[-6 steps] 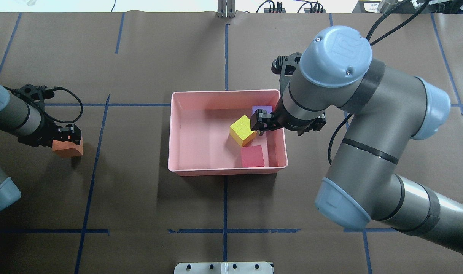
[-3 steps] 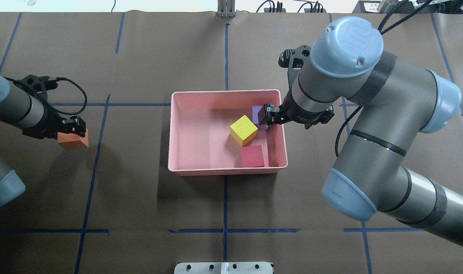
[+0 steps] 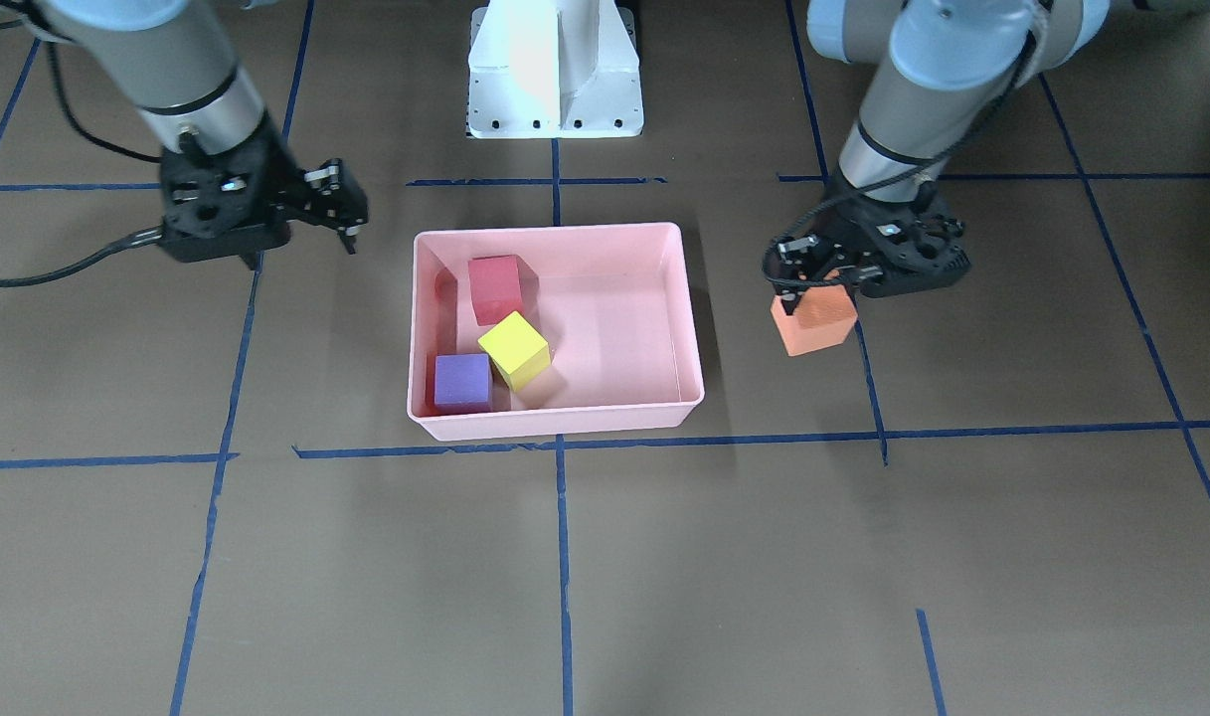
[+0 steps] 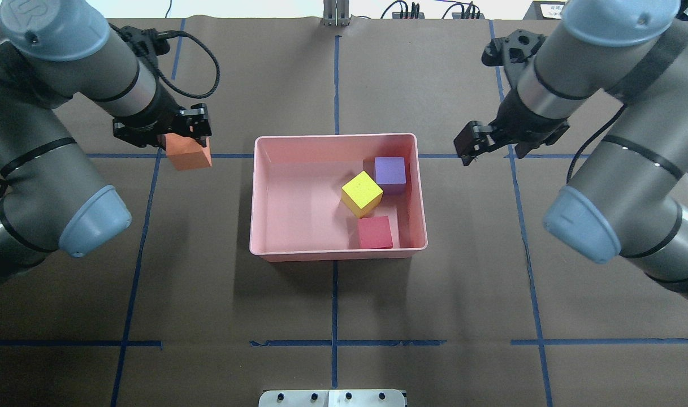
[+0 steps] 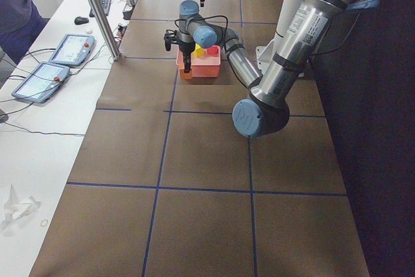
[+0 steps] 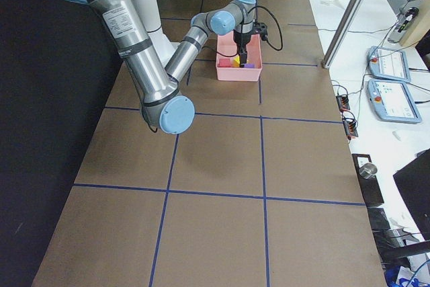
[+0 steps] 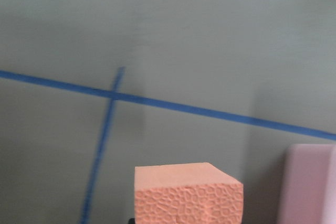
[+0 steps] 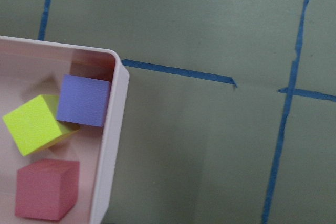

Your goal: Place blocks into pink bin with both arms

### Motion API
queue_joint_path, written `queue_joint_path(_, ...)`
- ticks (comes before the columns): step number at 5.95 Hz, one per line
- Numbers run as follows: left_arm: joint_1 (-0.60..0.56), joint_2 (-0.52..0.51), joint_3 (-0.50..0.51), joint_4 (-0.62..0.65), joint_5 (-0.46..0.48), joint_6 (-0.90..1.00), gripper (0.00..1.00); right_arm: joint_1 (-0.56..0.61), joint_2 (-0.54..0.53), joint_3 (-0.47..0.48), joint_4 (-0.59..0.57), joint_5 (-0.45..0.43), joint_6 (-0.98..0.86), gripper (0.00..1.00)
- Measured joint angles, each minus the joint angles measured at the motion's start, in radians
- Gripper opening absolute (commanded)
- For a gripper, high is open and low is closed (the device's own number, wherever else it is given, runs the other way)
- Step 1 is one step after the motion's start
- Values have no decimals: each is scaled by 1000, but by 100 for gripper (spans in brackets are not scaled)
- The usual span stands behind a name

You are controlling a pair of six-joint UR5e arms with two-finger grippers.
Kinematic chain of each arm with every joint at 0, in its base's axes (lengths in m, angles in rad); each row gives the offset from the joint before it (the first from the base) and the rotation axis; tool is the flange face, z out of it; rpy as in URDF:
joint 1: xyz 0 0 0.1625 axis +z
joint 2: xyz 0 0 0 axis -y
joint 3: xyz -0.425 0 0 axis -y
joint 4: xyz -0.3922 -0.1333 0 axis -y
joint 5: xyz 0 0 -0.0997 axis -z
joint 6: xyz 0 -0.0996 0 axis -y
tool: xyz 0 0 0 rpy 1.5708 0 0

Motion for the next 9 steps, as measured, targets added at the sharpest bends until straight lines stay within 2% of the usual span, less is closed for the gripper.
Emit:
queue_joint_path(1, 32, -71, 16, 7, 2, -58, 64, 79, -67, -2, 2, 36, -158, 100)
queue_joint_path(2, 85, -147, 57, 7, 21, -117, 74, 161, -132, -4, 3, 79, -312, 100)
queue_joint_path(3, 156, -205, 105, 1, 64, -155, 100, 245, -202, -2, 5, 123, -462, 100)
queue_joint_path(4, 210, -224, 128, -2, 109, -165, 100, 316, -289, 10, 14, 148, -591, 100)
queue_joint_path(6, 235, -161, 75, 8, 131, -120, 100, 426, -487, 21, 102, 154, -775, 100)
queue_joint_path(7, 194, -98, 33, 35, 99, -2, 100, 485, -571, 16, 140, 154, -851, 100)
queue_joint_path(9, -8, 51, 15, 62, -21, 400, 100, 610, -674, -25, 155, 154, -946, 100)
